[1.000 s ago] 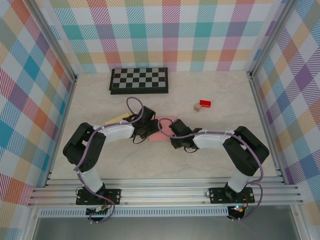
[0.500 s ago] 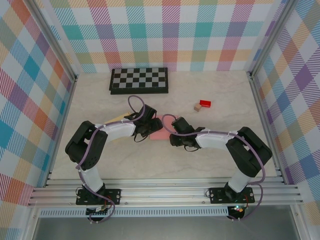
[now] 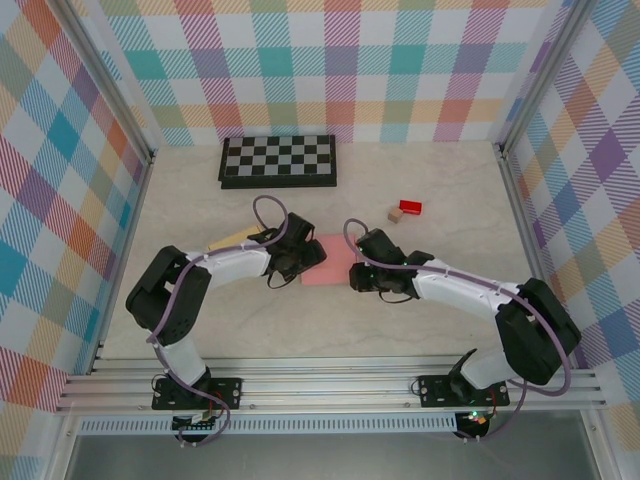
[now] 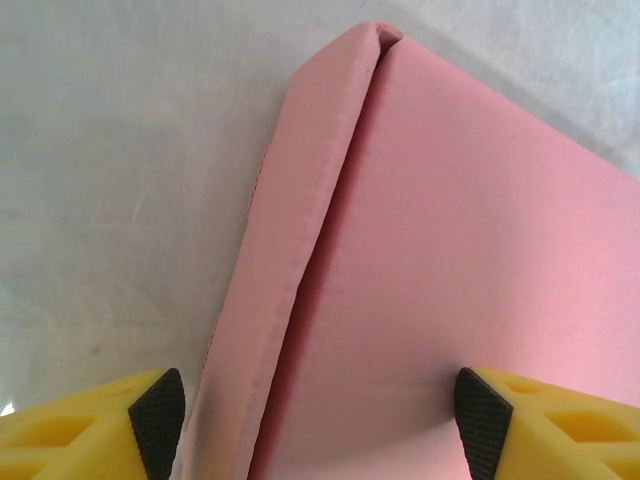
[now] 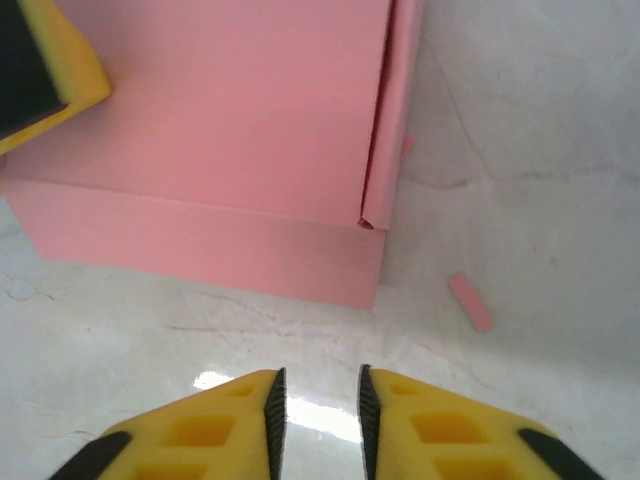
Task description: Fold the paper box
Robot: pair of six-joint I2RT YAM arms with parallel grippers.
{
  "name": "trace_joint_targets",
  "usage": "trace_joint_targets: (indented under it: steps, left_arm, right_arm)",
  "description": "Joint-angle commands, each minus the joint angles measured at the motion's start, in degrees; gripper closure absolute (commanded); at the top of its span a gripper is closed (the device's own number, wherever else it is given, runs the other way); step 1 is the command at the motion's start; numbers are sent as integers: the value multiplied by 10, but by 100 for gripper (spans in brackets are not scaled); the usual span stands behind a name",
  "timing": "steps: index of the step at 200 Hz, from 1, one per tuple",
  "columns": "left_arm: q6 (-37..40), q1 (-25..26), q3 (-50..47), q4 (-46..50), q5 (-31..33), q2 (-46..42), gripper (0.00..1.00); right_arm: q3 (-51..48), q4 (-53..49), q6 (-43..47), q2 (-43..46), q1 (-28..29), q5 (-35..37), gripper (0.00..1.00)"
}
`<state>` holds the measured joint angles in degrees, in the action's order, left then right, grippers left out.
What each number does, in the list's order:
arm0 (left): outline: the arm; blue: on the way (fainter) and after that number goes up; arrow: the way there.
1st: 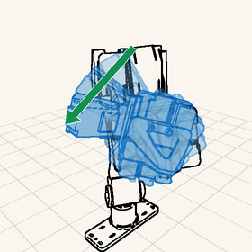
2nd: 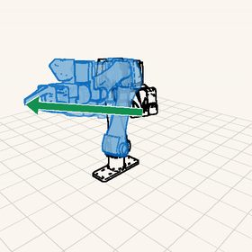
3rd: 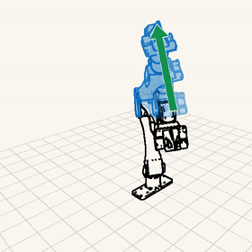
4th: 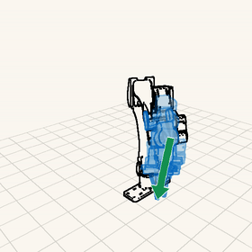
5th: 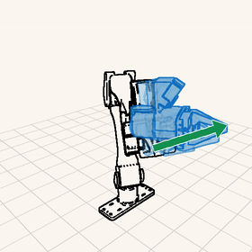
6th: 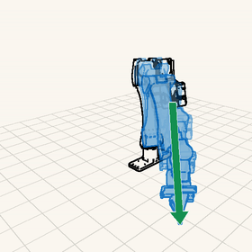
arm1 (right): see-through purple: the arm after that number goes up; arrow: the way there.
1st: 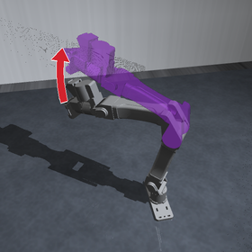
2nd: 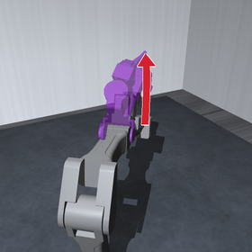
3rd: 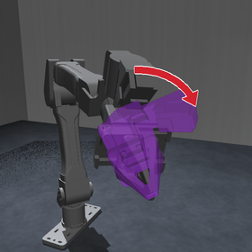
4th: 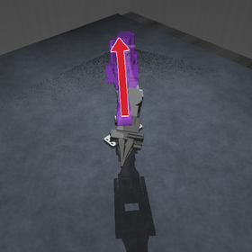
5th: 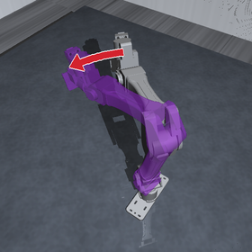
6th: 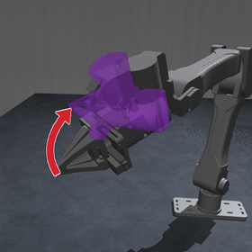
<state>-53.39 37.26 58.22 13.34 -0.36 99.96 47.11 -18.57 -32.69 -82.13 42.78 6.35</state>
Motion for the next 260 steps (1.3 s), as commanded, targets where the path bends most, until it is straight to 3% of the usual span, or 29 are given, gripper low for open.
trace_joint_targets:
  steps: [1,22,49,97,126,148,178,205,233,260]
  left_arm:
    - [-10,14,-16,114,12,6,27]
    - [-18,17,-22,113,7,9,26]
    - [-28,31,-39,117,11,-12,26]
    - [-28,54,-38,151,7,-90,23]
    - [37,44,30,211,20,-126,20]
    - [121,1,99,240,5,-121,17]
    - [282,-71,191,226,-74,-50,16]
    - [387,-82,305,262,-89,73,19]
    - [423,-85,351,243,-152,149,20]
    - [408,-85,349,218,-203,171,24]
  right_arm:
    - [-14,17,-47,0,-1,-21,77]
    - [-24,74,-54,-16,-6,-28,78]
    - [-5,51,-77,-57,-23,-36,79]
    - [-41,102,-81,-69,-76,-72,79]
    - [-25,103,-52,-88,-103,-106,79]
    - [-7,88,-42,-101,-108,-124,79]
    - [1,49,-72,-93,-107,-142,79]
    - [-18,12,-131,-56,-107,-138,80]
    - [-40,19,-175,-23,-106,-166,81]
    - [-61,75,-226,-15,-101,-197,85]
